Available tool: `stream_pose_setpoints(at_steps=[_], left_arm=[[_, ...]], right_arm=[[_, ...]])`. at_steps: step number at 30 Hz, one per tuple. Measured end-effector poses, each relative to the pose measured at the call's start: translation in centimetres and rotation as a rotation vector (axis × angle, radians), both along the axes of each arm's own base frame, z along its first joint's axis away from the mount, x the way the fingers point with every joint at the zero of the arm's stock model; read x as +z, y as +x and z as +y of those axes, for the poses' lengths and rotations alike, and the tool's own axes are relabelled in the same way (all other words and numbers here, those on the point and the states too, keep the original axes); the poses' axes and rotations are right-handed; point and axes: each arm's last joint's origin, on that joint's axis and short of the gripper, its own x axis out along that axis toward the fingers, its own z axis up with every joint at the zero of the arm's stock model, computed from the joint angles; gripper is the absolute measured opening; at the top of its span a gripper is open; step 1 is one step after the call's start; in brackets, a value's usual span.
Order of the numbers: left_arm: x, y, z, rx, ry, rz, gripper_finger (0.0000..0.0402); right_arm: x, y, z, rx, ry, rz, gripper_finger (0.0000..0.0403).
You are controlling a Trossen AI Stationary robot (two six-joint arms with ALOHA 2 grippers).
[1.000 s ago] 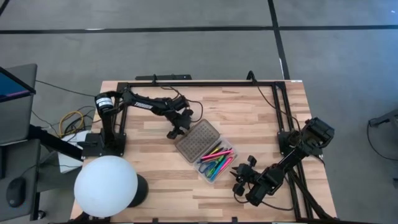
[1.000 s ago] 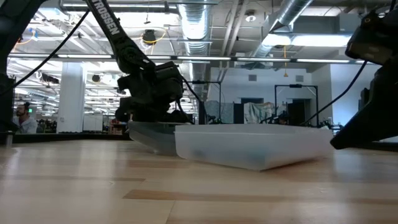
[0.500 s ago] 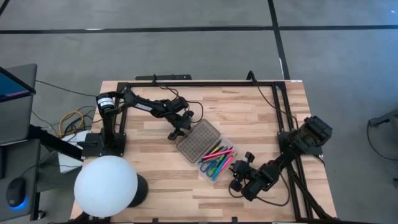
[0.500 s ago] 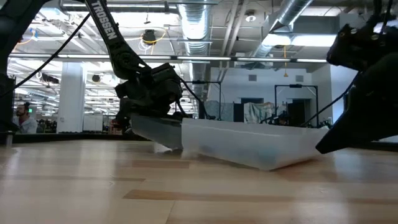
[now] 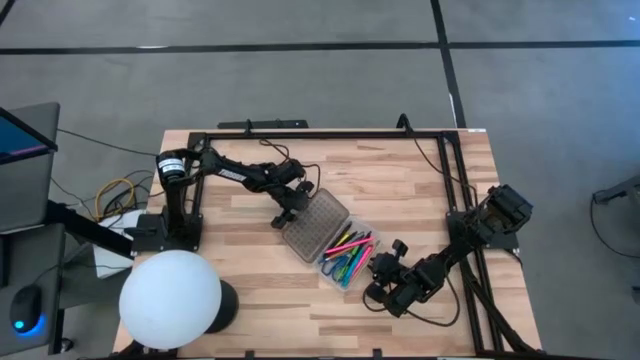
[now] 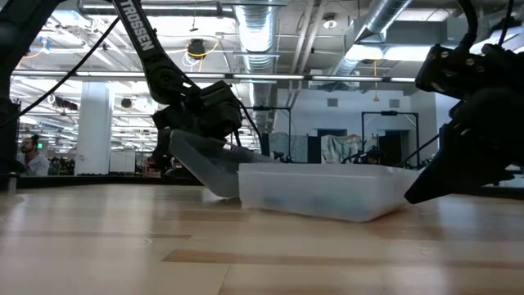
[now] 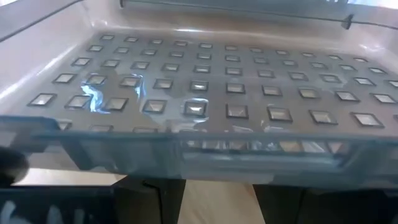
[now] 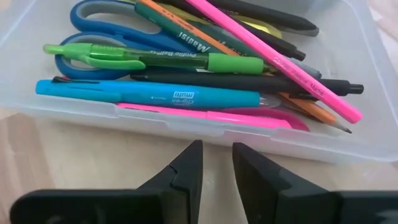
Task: Pick & place school supplies into a supply box
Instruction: Close the supply box
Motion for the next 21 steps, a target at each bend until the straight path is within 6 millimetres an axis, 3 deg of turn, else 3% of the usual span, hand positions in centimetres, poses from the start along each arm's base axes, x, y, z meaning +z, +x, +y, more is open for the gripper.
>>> stream_pose_setpoints(at_steps=[13,21], left_arm=[[0.3,-0.1,0.2,0.023,0.035,0.007,0.0160],[2.5,-0.4,0.4,0.051,0.109,-0.022,0.0160]], right_arm=[[0.0,-0.1,-0.1,-0.003,-0.014,0.013,0.0085],[0.0,-0.1,-0.1,-0.002,-0.006,0.015,0.0085]])
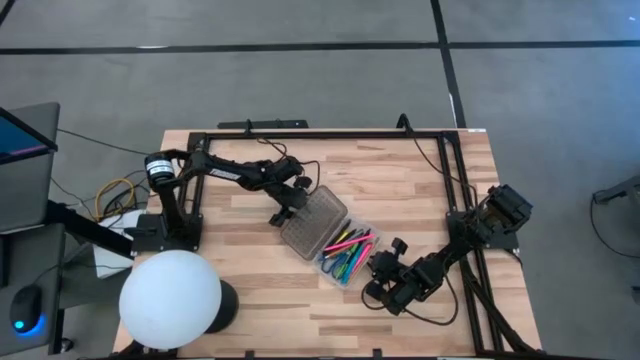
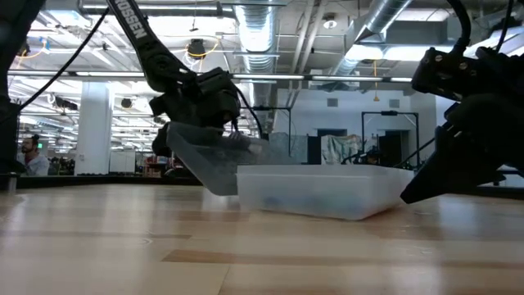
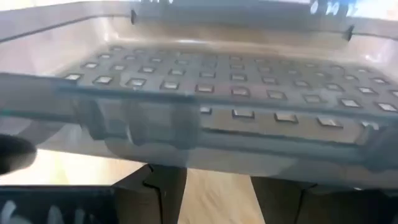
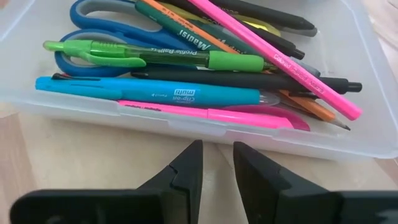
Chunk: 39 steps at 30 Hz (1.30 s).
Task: Pick & place school supplies into a supply box
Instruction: Close the supply box
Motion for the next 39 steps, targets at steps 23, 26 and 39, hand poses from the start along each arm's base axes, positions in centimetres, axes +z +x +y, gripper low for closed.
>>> stream_pose_setpoints(at_steps=[23,26,39], left_arm=[[2.6,0.5,-2.3,-0.084,0.039,-0.091,0.0160],[2.9,0.8,-2.7,-0.097,0.044,-0.116,0.0160],[4.3,1.5,-4.3,-0.156,0.064,-0.219,0.0160]], right_arm=[[0.0,0.1,-0.1,-0.003,0.002,0.005,0.0085],[0.0,0.2,-0.3,-0.004,-0.002,0.007,0.0085],[0.0,0.6,-0.8,-0.003,-0.021,0.018,0.0085]])
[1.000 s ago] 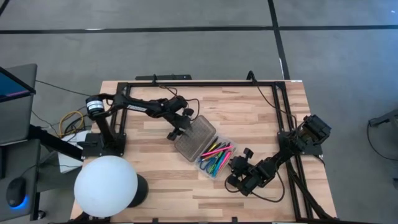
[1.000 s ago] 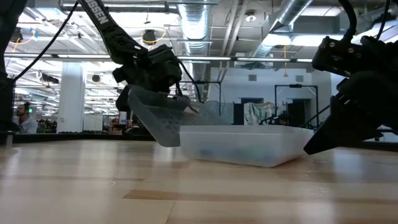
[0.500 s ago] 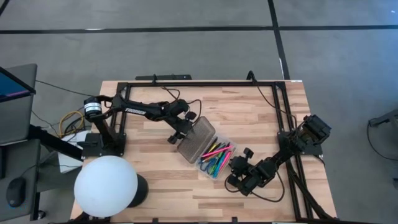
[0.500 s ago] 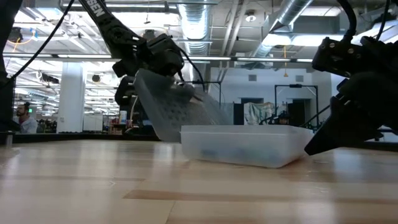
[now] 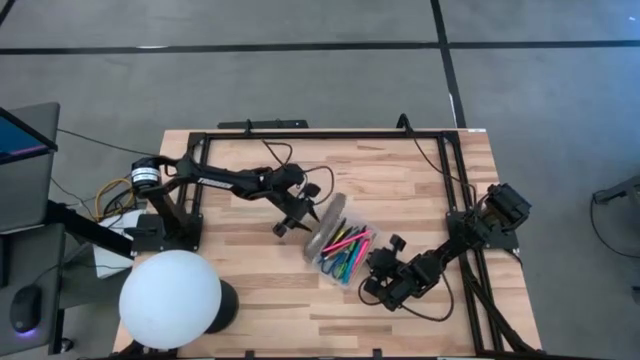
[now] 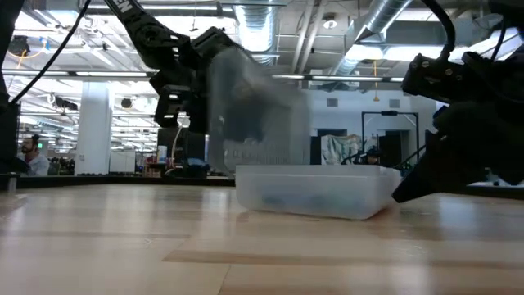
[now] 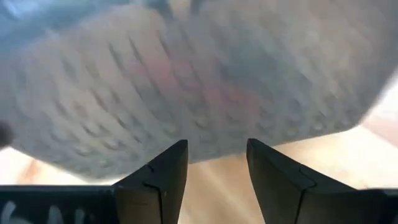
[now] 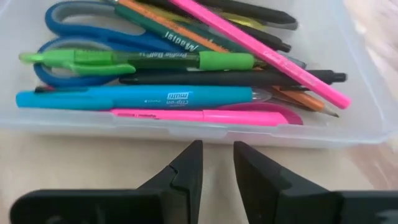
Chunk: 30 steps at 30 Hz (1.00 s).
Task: Pick & place school supplies into a supply box
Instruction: Close the supply box
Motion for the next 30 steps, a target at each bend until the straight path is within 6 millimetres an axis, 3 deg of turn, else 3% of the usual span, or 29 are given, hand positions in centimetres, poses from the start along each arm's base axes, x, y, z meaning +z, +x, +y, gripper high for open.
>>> stream_pose_setpoints(at_steps=[15,23,30], left_arm=[[0.9,0.9,-2.3,-0.046,0.049,-0.102,0.0160],[0.6,0.9,-1.9,0.122,0.042,-0.015,0.0160],[-0.2,0.1,-2.0,0.155,-0.010,0.124,0.0160]], right_arm=[[0.1,0.3,-0.1,0.013,-0.007,-0.007,0.0085],[-0.2,-0.4,-0.6,0.019,-0.044,0.087,0.0085],[-0.3,0.2,-3.1,-0.027,-0.132,0.184,0.0085]])
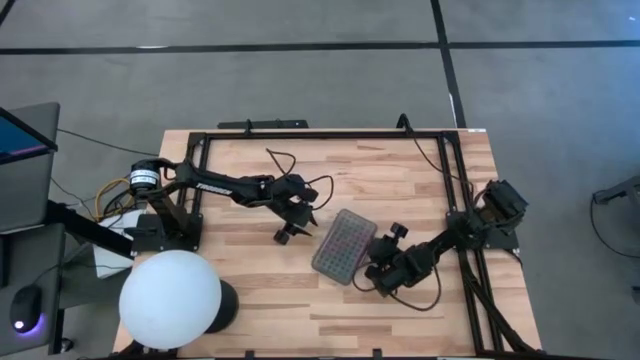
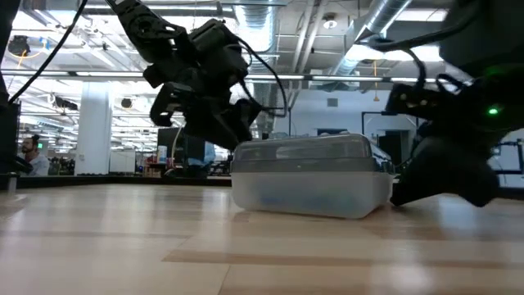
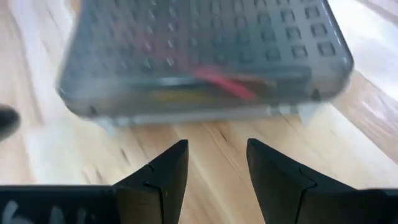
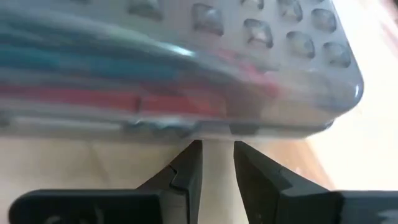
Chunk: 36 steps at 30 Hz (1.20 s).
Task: Pick & place school supplies into a supply box
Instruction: Close the supply box
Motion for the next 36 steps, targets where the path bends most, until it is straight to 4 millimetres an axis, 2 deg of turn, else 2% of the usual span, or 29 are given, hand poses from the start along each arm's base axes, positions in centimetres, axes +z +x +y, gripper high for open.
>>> stream_pose_setpoints(at_steps=[8,15,20,30,36], left_arm=[[-1.0,-1.1,-0.8,0.021,-0.067,0.183,0.0160],[-1.1,-1.2,-3.3,-0.059,-0.083,0.217,0.0160],[-1.2,-1.2,-4.4,-0.055,-0.057,0.232,0.0160],[-1.2,-1.2,-4.7,-0.063,-0.053,0.234,0.0160],[-1.2,-1.2,-4.6,-0.058,-0.047,0.236,0.0160]], right_arm=[[0.0,1.5,-2.7,0.017,-0.061,0.076,0.0085],[0.3,3.5,-4.8,0.062,-0.089,0.057,0.0085],[0.5,4.5,-6.5,0.081,-0.118,0.054,0.0085],[0.7,5.5,-9.2,0.065,-0.144,0.069,0.0085],[0.7,5.5,-9.4,0.065,-0.124,0.070,0.0085]])
